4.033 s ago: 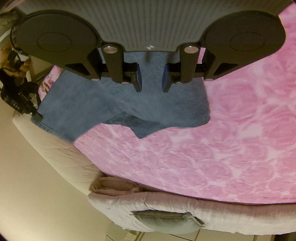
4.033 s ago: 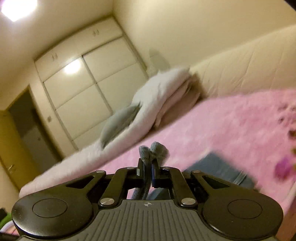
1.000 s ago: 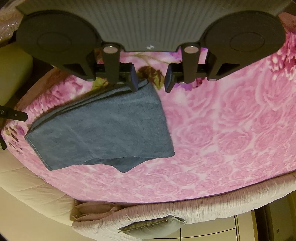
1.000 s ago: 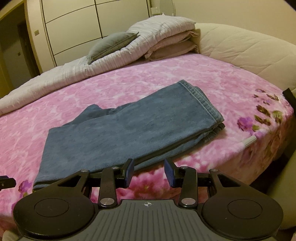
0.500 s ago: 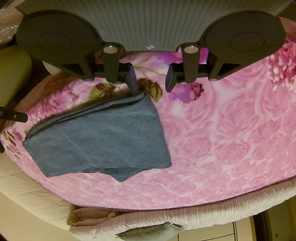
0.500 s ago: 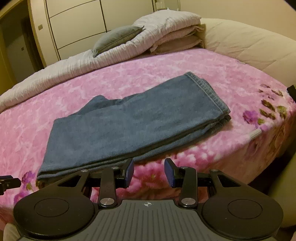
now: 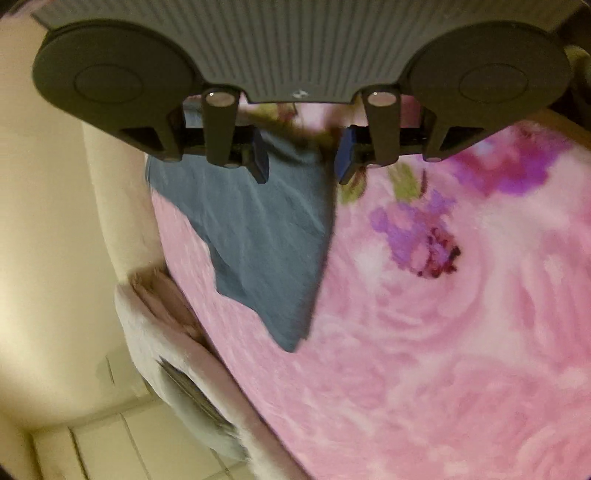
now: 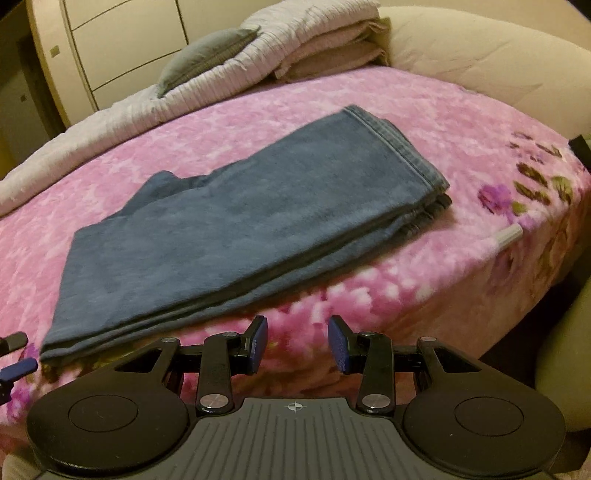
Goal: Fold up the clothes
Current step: 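Grasp the folded jeans edge with the right gripper while the left gripper approaches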
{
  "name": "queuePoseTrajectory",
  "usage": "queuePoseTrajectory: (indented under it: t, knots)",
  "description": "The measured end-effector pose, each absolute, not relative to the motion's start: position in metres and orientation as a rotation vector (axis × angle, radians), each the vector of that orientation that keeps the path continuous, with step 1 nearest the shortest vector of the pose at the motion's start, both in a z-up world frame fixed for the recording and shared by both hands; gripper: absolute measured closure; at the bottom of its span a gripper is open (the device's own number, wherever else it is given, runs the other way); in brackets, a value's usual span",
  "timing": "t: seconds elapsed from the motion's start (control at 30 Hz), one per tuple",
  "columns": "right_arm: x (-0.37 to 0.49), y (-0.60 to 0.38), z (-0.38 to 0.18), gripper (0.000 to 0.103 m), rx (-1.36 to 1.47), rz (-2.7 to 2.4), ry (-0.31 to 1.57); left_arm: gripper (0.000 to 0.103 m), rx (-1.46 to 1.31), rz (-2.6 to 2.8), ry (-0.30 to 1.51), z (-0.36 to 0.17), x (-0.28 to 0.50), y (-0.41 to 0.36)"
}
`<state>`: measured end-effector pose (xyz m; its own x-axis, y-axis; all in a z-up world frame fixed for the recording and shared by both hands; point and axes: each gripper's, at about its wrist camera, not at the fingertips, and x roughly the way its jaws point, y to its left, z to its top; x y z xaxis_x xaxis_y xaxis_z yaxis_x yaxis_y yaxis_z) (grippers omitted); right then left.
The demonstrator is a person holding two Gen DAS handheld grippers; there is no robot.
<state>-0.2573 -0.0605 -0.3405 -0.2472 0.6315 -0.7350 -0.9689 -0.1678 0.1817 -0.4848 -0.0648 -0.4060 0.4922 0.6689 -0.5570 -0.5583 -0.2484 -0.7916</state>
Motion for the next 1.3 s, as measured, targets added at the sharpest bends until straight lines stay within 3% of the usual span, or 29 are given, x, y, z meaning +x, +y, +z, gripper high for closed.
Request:
queuePoseTrajectory:
  t: [0.1, 0.17, 0.3, 0.37, 0.5, 0.6, 0.7, 0.93, 1.03, 1.17, 1.23, 1.3]
  knots:
    - [-0.254, -0.054, -0.345, 0.063, -0.605, 1.686, 0.78, 0.076, -1.437, 1.113, -0.13, -0.418, -0.483, -0.056]
    - [-0.255, -0.051, -0.347, 0.063, -0.601, 1.697, 0.774, 0.087, -1.401, 1.107, -0.091, -0.418, -0.481, -0.052]
    - [-0.274, -0.054, -0.345, 0.063, -0.624, 1.765, 0.692, 0.088, -1.361, 1.096, -0.014, -0.41, -0.488, -0.052]
    - [-0.295, -0.066, -0.341, 0.063, -0.653, 1.863, 0.57, 0.08, -1.374, 1.114, 0.01, -0.406, -0.503, -0.058]
    - [-0.347, -0.101, -0.341, 0.063, -0.769, 2.078, 0.269, 0.077, -1.35, 1.19, 0.061, -0.392, -0.532, -0.074]
    - [-0.389, -0.129, -0.353, 0.062, -0.9, 2.182, -0.059, 0.075, -1.295, 1.237, 0.113, -0.376, -0.544, -0.079]
    - [-0.425, -0.153, -0.372, 0.053, -1.013, 2.216, -0.383, 0.073, -1.287, 1.242, 0.112, -0.373, -0.553, -0.081]
    - [-0.464, -0.184, -0.42, 0.05, -1.089, 2.186, -0.809, 0.073, -1.331, 1.213, 0.086, -0.383, -0.566, -0.077]
    - [-0.478, -0.186, -0.429, 0.057, -1.066, 2.173, -0.858, 0.073, -1.343, 1.208, 0.069, -0.385, -0.57, -0.071]
    - [-0.481, -0.184, -0.438, 0.079, -1.044, 2.176, -0.861, 0.073, -1.336, 1.2, 0.068, -0.384, -0.568, -0.059]
    - [-0.473, -0.174, -0.427, 0.088, -0.997, 2.229, -0.758, 0.073, -1.33, 1.199, 0.067, -0.382, -0.565, -0.053]
    - [-0.458, -0.155, -0.398, 0.09, -0.86, 2.317, -0.448, 0.073, -1.315, 1.195, 0.065, -0.376, -0.56, -0.046]
